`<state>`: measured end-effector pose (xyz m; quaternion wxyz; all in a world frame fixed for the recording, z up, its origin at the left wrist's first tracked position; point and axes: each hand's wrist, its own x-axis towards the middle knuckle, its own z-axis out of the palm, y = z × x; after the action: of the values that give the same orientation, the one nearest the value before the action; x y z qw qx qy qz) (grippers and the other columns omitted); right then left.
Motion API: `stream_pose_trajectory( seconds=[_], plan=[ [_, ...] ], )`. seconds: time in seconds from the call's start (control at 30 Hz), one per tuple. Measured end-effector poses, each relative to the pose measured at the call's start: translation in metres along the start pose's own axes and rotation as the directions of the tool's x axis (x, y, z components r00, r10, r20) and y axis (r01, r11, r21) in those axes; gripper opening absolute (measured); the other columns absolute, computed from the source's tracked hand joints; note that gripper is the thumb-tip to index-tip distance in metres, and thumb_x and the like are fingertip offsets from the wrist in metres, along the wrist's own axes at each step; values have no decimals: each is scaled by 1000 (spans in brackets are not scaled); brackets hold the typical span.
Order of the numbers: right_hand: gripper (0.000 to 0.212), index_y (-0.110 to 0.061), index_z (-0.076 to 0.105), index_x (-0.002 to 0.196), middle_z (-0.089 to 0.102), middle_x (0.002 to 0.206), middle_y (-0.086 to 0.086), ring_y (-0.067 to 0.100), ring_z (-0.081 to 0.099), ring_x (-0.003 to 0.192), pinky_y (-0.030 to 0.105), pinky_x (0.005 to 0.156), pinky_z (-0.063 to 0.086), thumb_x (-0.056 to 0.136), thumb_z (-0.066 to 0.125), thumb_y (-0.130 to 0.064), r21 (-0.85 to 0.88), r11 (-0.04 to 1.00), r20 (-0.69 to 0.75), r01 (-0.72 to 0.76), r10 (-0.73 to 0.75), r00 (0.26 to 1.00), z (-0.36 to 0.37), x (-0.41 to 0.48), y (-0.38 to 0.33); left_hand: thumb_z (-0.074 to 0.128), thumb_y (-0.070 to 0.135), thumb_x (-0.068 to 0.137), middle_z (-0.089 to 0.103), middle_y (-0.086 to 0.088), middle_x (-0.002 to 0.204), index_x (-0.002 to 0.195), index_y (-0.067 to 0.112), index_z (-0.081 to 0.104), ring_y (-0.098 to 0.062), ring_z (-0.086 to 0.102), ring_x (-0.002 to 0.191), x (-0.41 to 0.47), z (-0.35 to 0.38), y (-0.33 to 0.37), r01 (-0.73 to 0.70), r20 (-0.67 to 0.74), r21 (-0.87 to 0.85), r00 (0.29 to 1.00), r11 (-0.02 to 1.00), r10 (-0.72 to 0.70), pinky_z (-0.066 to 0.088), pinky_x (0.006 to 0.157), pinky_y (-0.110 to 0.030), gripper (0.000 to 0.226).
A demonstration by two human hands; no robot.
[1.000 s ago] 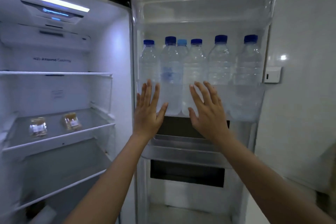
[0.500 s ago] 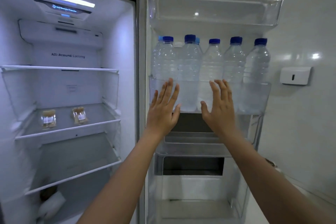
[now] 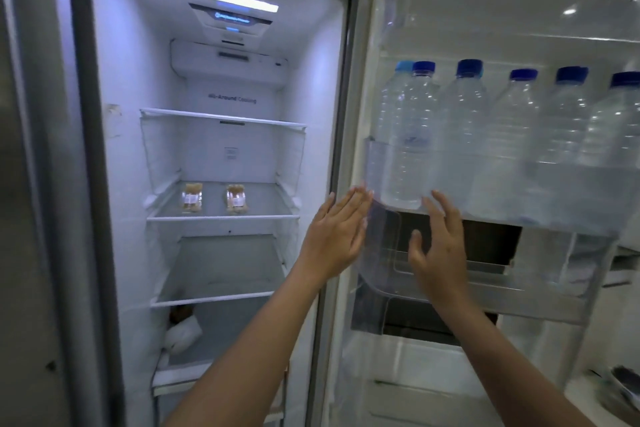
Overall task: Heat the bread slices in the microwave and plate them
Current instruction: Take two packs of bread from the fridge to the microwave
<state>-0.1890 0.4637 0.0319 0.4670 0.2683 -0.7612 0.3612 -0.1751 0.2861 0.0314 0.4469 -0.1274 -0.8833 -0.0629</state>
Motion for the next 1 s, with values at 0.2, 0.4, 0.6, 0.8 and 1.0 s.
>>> stream_pose_trajectory(
  seconds=[0.2, 0.4, 0.6, 0.8, 1.0],
  plan=[
    [55, -13, 40, 139, 34, 149, 4, 8, 25, 138, 5, 110, 16, 85, 49, -7, 200, 964, 223, 174, -218, 950, 76, -9, -49, 15, 39, 93, 16, 4, 157, 148, 21, 21, -9, 9, 145, -34, 0, -69, 224, 54, 70, 972, 972, -228, 5, 119, -30, 58],
    [52, -15, 46, 135, 36, 147, -1, 10, 29, 139, 9, 110, 15, 85, 50, -1, 286, 955, 420, 76, -196, 886, 196, -2, -64, 32, 21, 92, 16, 0, 157, 148, 16, 22, -13, 10, 147, -47, -8, -187, 492, -3, 143, 868, 859, -497, 7, 118, -29, 57],
    [42, -11, 46, 133, 41, 140, 2, 16, 39, 131, 11, 99, 24, 91, 51, -9, 258, 940, 640, -222, 6, 768, 338, 35, -52, 41, 13, 94, 25, -8, 155, 145, 8, 31, -20, 16, 145, -46, 10, -336, 673, -57, 78, 740, 736, -670, 15, 119, -34, 52],
    [46, -8, 40, 137, 39, 144, 8, 22, 39, 132, 24, 102, 30, 94, 51, -19, 151, 895, 728, -420, 186, 659, 456, 82, -52, 54, 19, 91, 42, -19, 142, 135, 1, 41, -31, 38, 133, -35, 32, -445, 833, -36, -69, 548, 549, -836, 30, 107, -38, 50],
    [75, -7, 22, 147, 28, 153, 12, 28, 29, 139, 34, 109, 28, 89, 58, -39, 39, 829, 806, -558, 304, 508, 529, 106, -52, 64, 31, 85, 35, -17, 149, 143, 3, 29, -32, 35, 136, -31, 56, -502, 906, 98, -205, 395, 370, -914, 31, 108, -38, 73]
  ],
)
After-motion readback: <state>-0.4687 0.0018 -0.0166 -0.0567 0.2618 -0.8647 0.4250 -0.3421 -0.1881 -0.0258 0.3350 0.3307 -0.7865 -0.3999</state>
